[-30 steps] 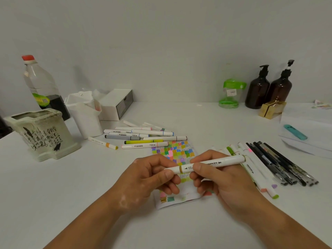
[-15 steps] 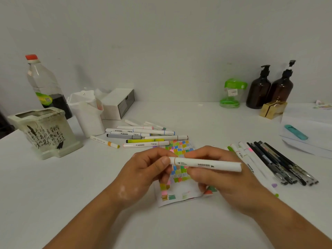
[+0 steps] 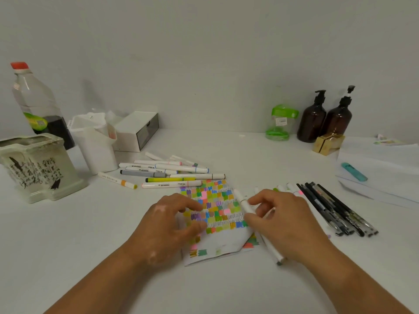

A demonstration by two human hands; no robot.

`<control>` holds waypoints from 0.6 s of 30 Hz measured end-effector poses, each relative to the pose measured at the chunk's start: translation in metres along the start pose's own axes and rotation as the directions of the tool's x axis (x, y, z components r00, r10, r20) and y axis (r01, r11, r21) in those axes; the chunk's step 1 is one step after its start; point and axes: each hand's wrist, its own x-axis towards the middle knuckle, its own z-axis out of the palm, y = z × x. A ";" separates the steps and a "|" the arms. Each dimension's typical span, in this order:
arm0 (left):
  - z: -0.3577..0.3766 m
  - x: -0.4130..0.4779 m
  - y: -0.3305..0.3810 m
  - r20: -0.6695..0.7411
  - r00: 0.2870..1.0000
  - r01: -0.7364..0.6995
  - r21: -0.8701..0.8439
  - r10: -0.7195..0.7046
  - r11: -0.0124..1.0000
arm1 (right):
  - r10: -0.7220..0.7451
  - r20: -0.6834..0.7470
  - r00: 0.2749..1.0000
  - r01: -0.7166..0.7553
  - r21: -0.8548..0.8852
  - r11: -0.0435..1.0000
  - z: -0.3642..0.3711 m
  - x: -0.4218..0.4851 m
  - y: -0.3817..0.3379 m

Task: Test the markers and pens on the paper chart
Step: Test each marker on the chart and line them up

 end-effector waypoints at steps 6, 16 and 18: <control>0.004 0.004 0.001 0.156 0.988 -0.033 0.232 -0.004 0.972 | 0.092 -0.088 0.992 -0.107 -0.183 0.977 -0.003 0.010 0.017; -0.006 0.004 -0.006 0.195 0.980 -0.068 0.216 0.025 0.974 | -0.029 -0.180 0.983 -0.021 -0.270 0.963 0.003 0.011 0.008; -0.006 0.005 -0.009 0.181 0.983 -0.079 0.205 0.042 0.976 | -0.077 -0.101 0.992 0.043 -0.304 0.952 0.009 0.027 -0.004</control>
